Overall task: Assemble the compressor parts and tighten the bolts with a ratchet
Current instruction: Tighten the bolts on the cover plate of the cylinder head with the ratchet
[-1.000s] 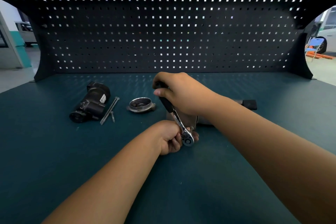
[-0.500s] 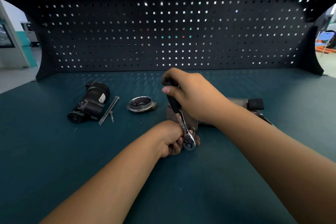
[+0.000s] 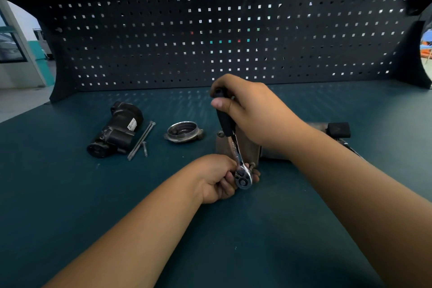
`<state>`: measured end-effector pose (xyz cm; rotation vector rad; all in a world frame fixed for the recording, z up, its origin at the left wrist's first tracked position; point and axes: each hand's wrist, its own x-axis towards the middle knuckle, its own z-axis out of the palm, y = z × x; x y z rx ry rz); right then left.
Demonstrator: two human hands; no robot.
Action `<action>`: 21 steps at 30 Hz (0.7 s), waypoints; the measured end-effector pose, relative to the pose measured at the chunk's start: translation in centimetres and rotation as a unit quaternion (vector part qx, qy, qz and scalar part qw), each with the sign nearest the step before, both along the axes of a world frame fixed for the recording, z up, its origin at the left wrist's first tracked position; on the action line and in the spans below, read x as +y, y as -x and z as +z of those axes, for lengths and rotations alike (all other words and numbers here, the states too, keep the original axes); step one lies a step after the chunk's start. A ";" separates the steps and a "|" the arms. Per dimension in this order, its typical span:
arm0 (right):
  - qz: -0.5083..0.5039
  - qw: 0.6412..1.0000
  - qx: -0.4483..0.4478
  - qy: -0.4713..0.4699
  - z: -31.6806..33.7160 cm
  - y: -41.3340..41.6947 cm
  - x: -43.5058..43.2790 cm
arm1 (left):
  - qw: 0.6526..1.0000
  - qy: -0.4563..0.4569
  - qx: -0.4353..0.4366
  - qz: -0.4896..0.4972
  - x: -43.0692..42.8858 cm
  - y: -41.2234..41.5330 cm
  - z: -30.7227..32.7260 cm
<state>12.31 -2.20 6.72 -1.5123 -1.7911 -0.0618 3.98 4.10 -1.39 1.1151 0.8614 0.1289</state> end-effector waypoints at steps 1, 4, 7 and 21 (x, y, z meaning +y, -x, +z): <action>0.007 1.000 -0.001 0.002 0.0 0.0 0.0 | 1.000 0.009 -0.004 -0.001 0.0 0.0 0.0; 0.028 0.999 -0.026 0.016 0.0 0.3 0.2 | 0.999 0.028 -0.015 0.001 0.1 0.0 -0.1; 0.047 0.997 -0.046 0.028 0.0 0.8 0.6 | 0.999 0.037 -0.025 -0.002 0.1 0.0 -0.1; 0.024 0.999 -0.037 0.024 0.5 0.4 0.6 | 0.998 0.046 -0.041 0.008 0.0 0.0 0.0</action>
